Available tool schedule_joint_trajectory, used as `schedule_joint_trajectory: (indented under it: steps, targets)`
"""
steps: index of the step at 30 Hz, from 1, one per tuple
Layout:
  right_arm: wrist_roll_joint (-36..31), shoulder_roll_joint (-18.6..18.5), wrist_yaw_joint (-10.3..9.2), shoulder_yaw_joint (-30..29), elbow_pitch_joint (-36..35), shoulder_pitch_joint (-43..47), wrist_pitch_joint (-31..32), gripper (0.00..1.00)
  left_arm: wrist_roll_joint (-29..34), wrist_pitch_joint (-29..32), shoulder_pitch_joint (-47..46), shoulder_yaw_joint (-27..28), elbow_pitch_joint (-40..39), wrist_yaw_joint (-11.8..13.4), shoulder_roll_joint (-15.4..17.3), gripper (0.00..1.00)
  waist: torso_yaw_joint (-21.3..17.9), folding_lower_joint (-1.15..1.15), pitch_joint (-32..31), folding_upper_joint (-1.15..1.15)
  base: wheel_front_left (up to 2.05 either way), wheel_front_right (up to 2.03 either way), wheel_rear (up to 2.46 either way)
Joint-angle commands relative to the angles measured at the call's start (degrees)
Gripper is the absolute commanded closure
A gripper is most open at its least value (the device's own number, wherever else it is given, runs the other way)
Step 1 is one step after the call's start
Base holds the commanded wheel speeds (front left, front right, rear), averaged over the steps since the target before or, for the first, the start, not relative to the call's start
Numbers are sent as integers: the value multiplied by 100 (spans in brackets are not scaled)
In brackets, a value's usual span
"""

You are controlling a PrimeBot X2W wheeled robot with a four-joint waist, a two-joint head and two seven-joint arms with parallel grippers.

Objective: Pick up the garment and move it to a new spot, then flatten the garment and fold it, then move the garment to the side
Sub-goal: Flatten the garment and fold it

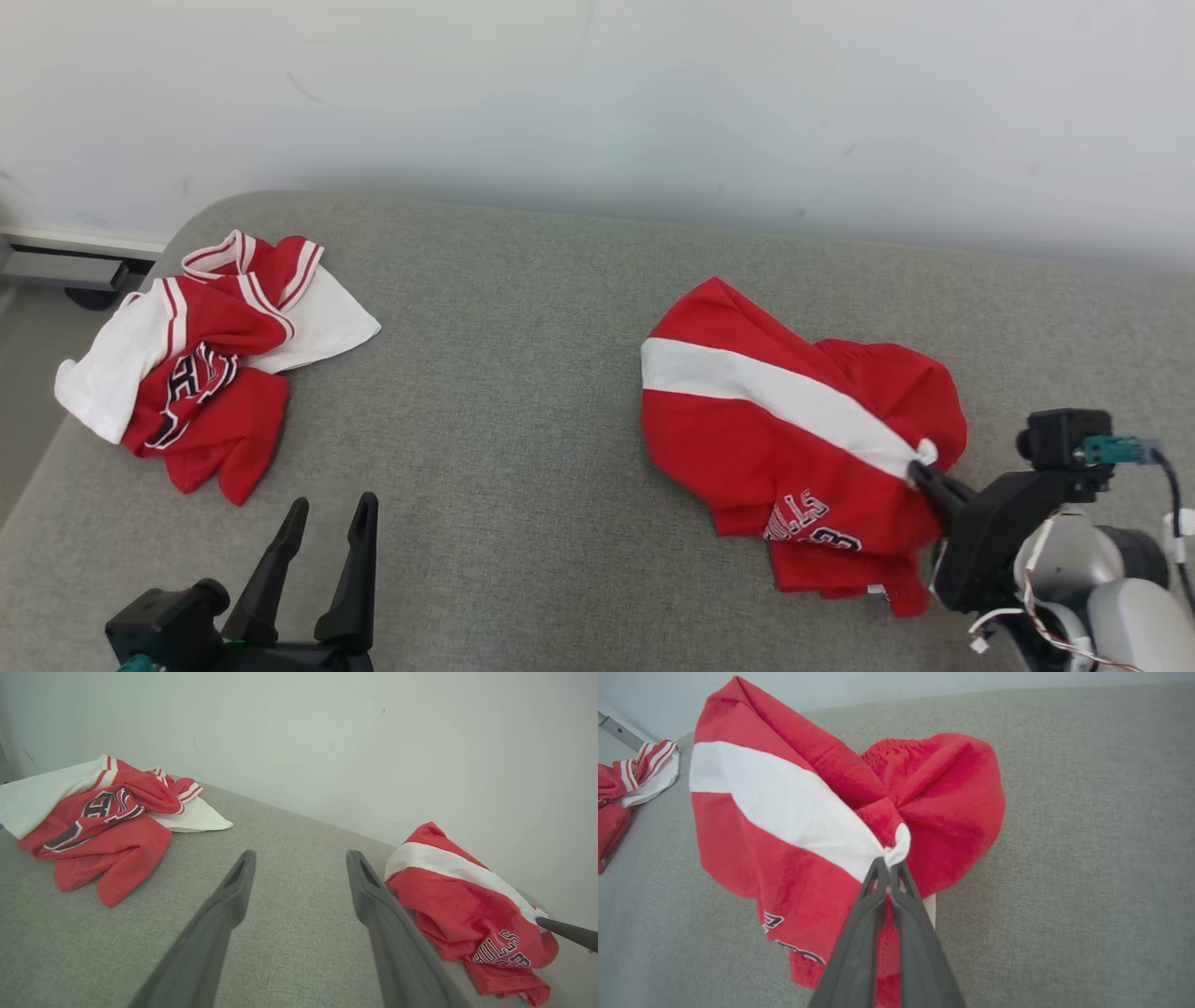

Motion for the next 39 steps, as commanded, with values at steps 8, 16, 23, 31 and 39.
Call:
schedule_joint_trajectory:
  steps: [8,16,23,31,39]
  targets:
    - [-807,-28,-2,-709,-879,239,455,100,-57,39,31,-43,-75,13,5,0,-99,0,52,0,0,0,0]
    - [-1544,-29,-2,-1220,-1229,562,1009,100,-76,67,-55,-58,-91,-12,18,0,-104,0,147,0,0,0,0]
    - [-1797,-29,-2,-1407,-1086,680,918,100,-102,70,-160,-26,-71,-31,63,0,-157,0,286,0,0,0,0]
    - [-1938,-29,-3,-1469,-459,552,610,65,-91,85,-267,-46,-14,-49,57,0,-222,0,385,0,0,0,0]
    - [-1401,-30,-3,-1532,-276,567,417,0,-71,52,-308,-54,63,-58,23,0,-215,0,359,0,0,0,0]
